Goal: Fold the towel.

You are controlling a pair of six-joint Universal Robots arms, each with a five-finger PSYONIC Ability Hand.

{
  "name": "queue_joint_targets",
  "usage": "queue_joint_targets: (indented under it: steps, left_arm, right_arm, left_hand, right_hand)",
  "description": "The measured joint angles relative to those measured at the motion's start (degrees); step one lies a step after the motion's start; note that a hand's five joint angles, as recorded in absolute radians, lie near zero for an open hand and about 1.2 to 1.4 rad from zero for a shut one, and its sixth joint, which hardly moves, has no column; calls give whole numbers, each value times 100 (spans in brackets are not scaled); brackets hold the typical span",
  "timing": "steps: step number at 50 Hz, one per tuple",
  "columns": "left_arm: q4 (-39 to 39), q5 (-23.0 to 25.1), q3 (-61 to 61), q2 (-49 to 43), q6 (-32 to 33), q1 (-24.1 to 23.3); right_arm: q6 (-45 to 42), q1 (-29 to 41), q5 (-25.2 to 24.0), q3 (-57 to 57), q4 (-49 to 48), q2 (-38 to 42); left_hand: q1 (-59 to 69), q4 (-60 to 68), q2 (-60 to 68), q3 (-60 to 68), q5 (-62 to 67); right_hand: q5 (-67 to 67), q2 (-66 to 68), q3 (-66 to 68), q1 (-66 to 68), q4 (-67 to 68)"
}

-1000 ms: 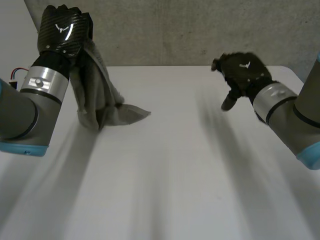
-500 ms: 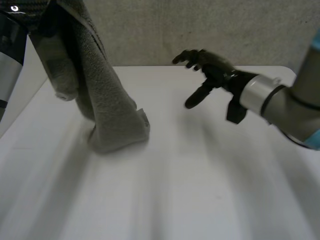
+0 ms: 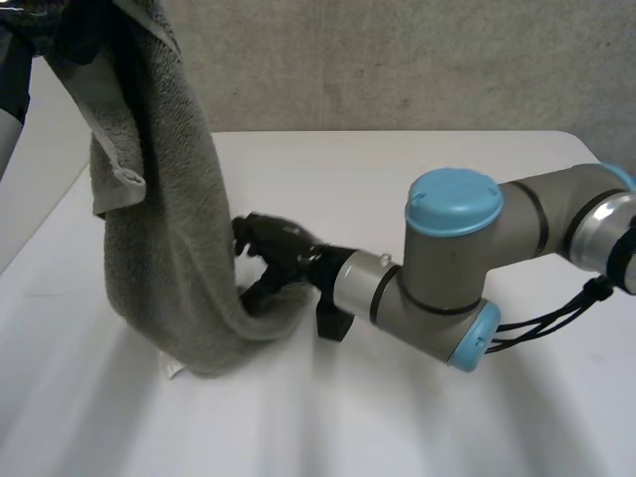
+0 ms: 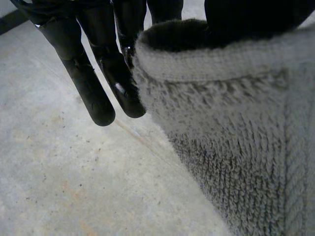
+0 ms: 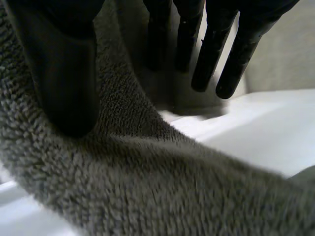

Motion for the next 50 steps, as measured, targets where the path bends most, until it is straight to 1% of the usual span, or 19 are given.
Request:
queue_joint_targets:
  steps: [7,8,11,12,13,14,15,18,23,25,27,28,29,32,35,40,42,46,50]
  left_arm:
    - [5,18,139,-356,5,76]
    - [2,17,167,-408,6,80]
    - [0,10,232,-525,4,88]
    - [4,4,274,-587,2,90]
    - [7,1,285,-603,2,90]
    - [10,-6,317,-644,0,90]
    - [16,-15,354,-684,-1,90]
    - [31,-49,484,-788,-2,88]
    - [72,-305,1124,-1212,-4,85]
    - [83,-439,1444,-1402,-4,73]
    - [126,-617,1931,-1689,-4,53]
    - [141,-651,2033,-1751,-4,50]
    - [177,-708,2227,-1877,-4,47]
    - [315,-811,2616,-2197,-3,54]
    - [457,-854,2766,-2466,-3,44]
    - [600,-858,2630,-2818,-1,-7]
    - [628,-848,2482,-2945,-1,-31]
    - [677,-832,1986,-3302,-11,-111]
    - [686,-814,1464,-3669,-19,-216]
  right_arm:
    - [-9,103,-701,-26,260,109]
    - [-9,113,-757,-44,289,136]
    - [-8,143,-831,-106,332,220]
    - [-5,157,-840,-150,341,273]
    - [-4,159,-838,-164,341,288]
    - [-3,158,-818,-201,342,323]
    - [-2,153,-773,-243,340,347]
    - [-11,130,-569,-365,324,370]
    - [-244,-132,327,-655,87,67]
    - [-474,-337,762,-694,-131,-219]
    - [-946,-660,1445,-647,-621,-784]
    - [-1059,-728,1590,-624,-745,-919]
    - [-1298,-860,1888,-558,-1021,-1207]
    - [-1760,-1083,2382,-361,-1624,-1817]
    - [-2024,-1181,2527,-115,-1969,-2209]
    - [-2281,-1168,2427,346,-2138,-2457]
    - [-2422,-1144,2375,542,-2138,-2464]
    - [-3033,-1098,2281,1083,-2062,-2358]
    - [-3805,-1083,2256,1565,-1832,-2056]
  left_hand:
    - [0,0,0,0,4]
    - [0,0,0,0,-1]
    - [0,0,0,0,0]
    - [0,0,0,0,0]
    - [0,0,0,0,0]
    - [0,0,0,0,0]
    - [0,0,0,0,0]
    - [0,0,0,0,0]
    - [0,0,0,0,-1]
    - [0,0,0,0,0]
    - [0,0,0,0,0]
    - [0,0,0,0,0]
    - [0,0,0,0,0]
    - [0,0,0,0,0]
    - [0,0,0,0,0]
    - [0,0,0,0,-1]
    - [0,0,0,0,0]
    - [0,0,0,0,0]
    - [0,1,0,1,0]
  right_hand:
    - [83,105,99,102,93]
    - [364,423,409,407,398]
    - [1847,1918,1845,1931,1836]
    - [3025,3126,3020,3049,3030]
    - [3303,3491,3380,3424,3406]
    - [4077,4167,4060,4133,4098]
    - [4388,4468,4428,4498,4473]
    - [4542,4532,4689,4616,4707]
    - [4542,4533,4696,4616,4710]
    - [4542,4547,4696,4616,4710]
    - [4542,4614,4696,4618,4710]
    - [4542,4617,4697,4618,4710]
    - [4542,4617,4697,4623,4710]
    - [4542,4617,4697,4633,4710]
    - [4542,4616,4722,4640,4710]
    - [4542,4616,4733,4635,4710]
    - [4542,4616,4733,4635,4710]
    - [4543,4617,4736,4635,4710]
    - [4543,4617,4742,4635,4710]
